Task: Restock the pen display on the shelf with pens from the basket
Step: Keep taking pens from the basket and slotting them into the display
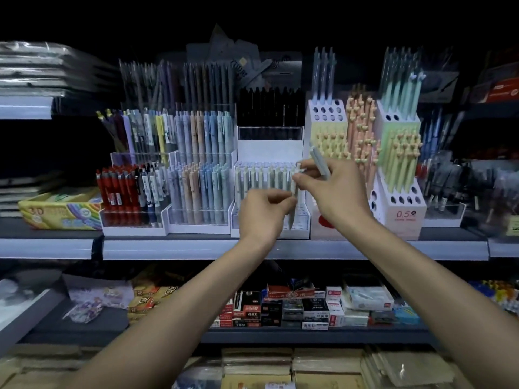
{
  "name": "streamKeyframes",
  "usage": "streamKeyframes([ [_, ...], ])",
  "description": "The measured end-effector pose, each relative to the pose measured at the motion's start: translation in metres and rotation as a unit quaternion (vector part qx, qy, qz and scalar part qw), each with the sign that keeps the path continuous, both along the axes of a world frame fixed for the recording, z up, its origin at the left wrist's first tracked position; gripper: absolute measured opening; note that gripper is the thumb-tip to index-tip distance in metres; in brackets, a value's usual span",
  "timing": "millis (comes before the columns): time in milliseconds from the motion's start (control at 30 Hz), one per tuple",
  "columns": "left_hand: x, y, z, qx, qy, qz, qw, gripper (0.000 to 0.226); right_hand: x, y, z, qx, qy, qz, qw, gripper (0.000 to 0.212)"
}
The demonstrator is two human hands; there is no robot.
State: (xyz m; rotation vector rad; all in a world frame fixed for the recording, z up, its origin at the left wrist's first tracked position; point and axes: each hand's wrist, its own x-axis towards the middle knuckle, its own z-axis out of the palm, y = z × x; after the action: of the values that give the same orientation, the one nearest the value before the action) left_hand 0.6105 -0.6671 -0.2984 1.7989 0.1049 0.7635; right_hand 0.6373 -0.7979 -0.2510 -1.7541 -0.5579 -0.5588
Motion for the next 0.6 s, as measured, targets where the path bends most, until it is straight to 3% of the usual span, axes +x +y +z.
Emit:
streamKeyframes([
  [100,0.023,-0.002,0.017,0.034,-0.009,0.034,0.999,0.005,0.013,0.002,0.014,-0.023,-0.034,-0.034,0.999,0.013],
  [300,0.068,-0.003,0.027,-0.018,0.020,0.039,0.999,0.023,0.049,0.004,0.028,-0.053,-0.035,-0.082,0.995,0.005],
  [600,0.085,-0.019,0.011,0.049,0.051,0.128,0.989,0.009,0.072,0.009,0.015,-0.102,-0.043,-0.139,0.984,0.005],
])
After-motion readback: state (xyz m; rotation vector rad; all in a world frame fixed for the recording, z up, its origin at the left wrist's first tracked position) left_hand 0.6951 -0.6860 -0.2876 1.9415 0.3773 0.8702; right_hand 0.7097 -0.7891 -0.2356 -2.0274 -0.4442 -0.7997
